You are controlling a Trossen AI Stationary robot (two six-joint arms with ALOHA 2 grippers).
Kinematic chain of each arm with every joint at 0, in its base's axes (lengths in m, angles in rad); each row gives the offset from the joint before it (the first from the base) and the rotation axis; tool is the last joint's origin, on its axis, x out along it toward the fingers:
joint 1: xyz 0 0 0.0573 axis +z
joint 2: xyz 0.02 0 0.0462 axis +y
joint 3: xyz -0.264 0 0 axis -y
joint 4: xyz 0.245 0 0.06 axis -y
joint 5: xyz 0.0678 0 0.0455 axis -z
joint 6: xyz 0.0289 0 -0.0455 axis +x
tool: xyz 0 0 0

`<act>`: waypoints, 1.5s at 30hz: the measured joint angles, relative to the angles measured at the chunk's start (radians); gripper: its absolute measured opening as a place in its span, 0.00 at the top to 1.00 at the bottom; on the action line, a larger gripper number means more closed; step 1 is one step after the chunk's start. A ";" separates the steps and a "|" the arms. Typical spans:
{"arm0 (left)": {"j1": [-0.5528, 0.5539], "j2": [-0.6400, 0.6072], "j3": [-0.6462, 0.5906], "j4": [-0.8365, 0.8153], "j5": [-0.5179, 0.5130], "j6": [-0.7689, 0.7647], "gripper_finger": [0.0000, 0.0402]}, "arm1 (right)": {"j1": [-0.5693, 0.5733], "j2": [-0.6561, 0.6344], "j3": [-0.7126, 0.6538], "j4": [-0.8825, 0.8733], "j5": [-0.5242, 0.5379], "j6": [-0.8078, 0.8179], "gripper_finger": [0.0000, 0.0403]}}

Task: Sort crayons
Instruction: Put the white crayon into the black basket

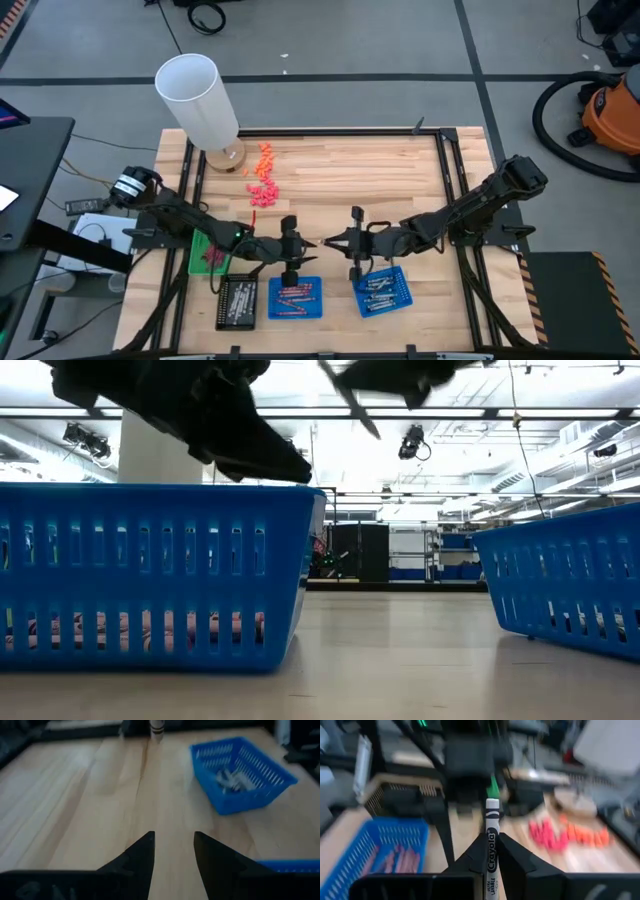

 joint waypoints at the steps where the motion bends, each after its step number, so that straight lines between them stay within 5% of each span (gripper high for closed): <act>1: 0.001 0.010 0.000 0.032 0.009 0.020 0.63 | 0.003 0.000 0.000 0.036 -0.009 -0.025 0.89; 13: 0.027 0.032 0.000 0.274 0.021 0.157 0.63 | 0.003 0.015 0.001 0.153 -0.084 -0.077 0.89; 32: 0.057 0.033 0.000 0.413 0.135 0.199 0.64 | 0.003 0.016 0.001 0.158 -0.084 -0.092 0.89; 45: 0.064 0.033 0.000 0.433 0.127 0.202 0.91 | -0.007 0.016 0.001 0.144 -0.080 -0.036 0.87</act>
